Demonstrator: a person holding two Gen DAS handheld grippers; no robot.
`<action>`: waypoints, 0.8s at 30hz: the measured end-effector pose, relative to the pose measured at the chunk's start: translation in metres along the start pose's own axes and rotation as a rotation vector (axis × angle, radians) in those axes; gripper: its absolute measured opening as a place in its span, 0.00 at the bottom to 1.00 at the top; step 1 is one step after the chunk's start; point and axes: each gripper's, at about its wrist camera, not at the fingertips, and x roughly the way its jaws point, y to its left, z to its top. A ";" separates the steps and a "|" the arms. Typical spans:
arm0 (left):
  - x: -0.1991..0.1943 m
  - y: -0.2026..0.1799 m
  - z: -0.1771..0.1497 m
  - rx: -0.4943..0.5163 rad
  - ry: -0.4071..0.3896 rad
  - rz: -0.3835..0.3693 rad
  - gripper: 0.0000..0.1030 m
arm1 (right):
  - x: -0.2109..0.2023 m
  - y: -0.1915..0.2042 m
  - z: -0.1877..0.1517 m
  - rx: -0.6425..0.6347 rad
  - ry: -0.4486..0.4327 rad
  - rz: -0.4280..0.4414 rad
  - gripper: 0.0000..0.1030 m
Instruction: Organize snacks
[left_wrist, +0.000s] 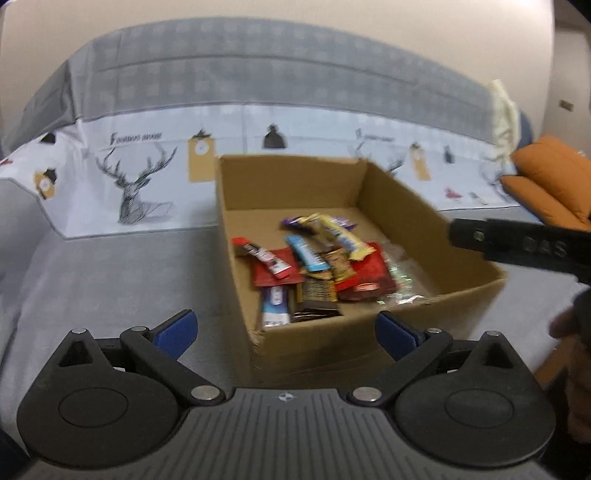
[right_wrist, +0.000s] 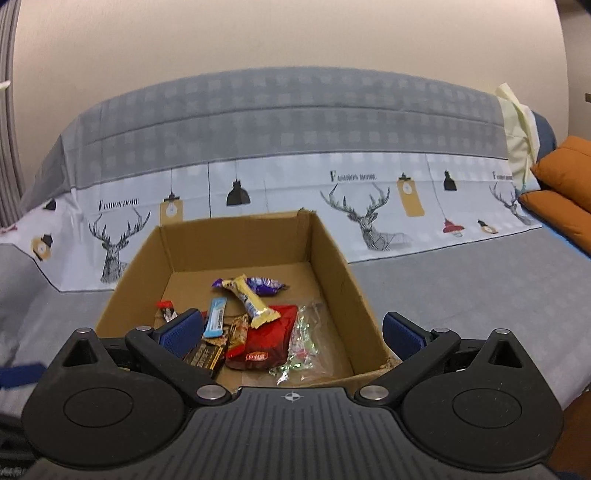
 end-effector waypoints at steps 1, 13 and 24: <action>0.002 0.002 0.000 -0.019 0.004 0.001 0.99 | 0.002 0.002 0.000 -0.004 0.003 -0.004 1.00; 0.015 0.016 0.009 -0.111 0.076 0.048 1.00 | 0.013 0.016 -0.002 -0.068 0.018 0.004 1.00; 0.011 0.014 0.011 -0.111 0.051 0.049 1.00 | 0.013 0.016 -0.002 -0.090 0.016 0.004 1.00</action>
